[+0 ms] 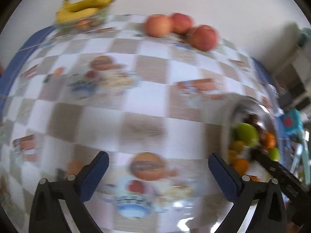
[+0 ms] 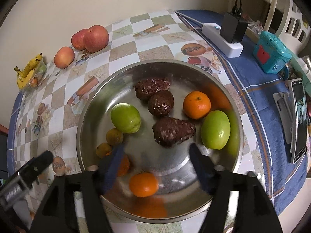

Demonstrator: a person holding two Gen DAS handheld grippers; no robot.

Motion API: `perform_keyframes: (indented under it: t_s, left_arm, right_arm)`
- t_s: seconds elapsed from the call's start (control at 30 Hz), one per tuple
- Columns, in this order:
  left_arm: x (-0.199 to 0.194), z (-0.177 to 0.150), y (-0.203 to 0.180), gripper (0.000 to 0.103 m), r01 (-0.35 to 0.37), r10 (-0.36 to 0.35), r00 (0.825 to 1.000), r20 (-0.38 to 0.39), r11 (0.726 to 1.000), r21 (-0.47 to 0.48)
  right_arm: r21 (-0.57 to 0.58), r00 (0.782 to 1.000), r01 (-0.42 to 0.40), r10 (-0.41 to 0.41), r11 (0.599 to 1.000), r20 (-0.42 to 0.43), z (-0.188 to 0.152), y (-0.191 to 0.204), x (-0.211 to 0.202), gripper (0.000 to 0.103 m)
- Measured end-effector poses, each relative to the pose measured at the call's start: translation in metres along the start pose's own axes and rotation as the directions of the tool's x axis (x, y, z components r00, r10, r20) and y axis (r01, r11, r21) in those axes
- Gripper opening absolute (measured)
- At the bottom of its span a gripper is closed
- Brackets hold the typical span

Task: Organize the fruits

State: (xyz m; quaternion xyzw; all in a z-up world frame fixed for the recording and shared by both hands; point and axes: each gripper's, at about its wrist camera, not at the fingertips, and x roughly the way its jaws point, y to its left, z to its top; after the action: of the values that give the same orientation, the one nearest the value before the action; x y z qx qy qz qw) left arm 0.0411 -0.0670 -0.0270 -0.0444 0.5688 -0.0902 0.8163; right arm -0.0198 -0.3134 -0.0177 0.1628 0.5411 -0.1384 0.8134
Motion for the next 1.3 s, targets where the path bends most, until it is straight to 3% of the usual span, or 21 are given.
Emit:
perform_keyframes:
  t_s: [0.1,0.2,0.57,0.7,0.73,0.8,1.0,1.3]
  left_arm:
    - [-0.002,-0.004,0.022,0.103,-0.045,0.045,0.999,0.014,0.999,-0.028]
    - [-0.012,-0.009,0.033,0.103,-0.058,0.059,0.998,0.039,0.998,-0.011]
    - [-0.038,-0.017,0.048,0.103,-0.092,0.09,0.989,0.114,0.996,0.016]
    - [-0.038,-0.019,0.041,0.103,-0.173,0.166,0.978,0.126,0.984,0.044]
    - [-0.037,-0.02,0.038,0.103,-0.227,0.22,0.967,0.127,0.973,0.044]
    - [-0.036,-0.022,0.037,0.103,-0.27,0.262,0.957,0.123,0.961,0.053]
    - [-0.034,-0.031,0.035,0.103,-0.255,0.251,0.966,0.061,0.963,0.084]
    - [-0.065,-0.045,0.031,0.103,-0.195,0.186,0.977,0.109,0.977,0.081]
  right_arm:
    - [-0.027,1.0,-0.023,0.024,0.999,0.016,-0.005,0.008,-0.002,0.079]
    - [-0.05,0.999,-0.037,0.038,0.998,0.032,-0.012,0.017,-0.004,0.1]
    - [-0.133,0.997,-0.023,0.033,0.991,0.07,-0.028,0.044,-0.007,0.1]
    - [-0.141,0.997,-0.014,0.023,0.99,0.067,-0.031,0.046,-0.005,0.1]
    - [-0.142,0.998,-0.015,0.024,0.99,0.065,-0.032,0.046,-0.005,0.1]
    - [-0.144,0.998,-0.016,0.025,0.989,0.063,-0.035,0.046,-0.006,0.1]
    - [-0.148,0.997,-0.016,0.027,0.989,0.074,-0.042,0.048,-0.017,0.1]
    - [-0.184,0.995,-0.003,0.02,0.983,0.094,-0.055,0.055,-0.033,0.1]
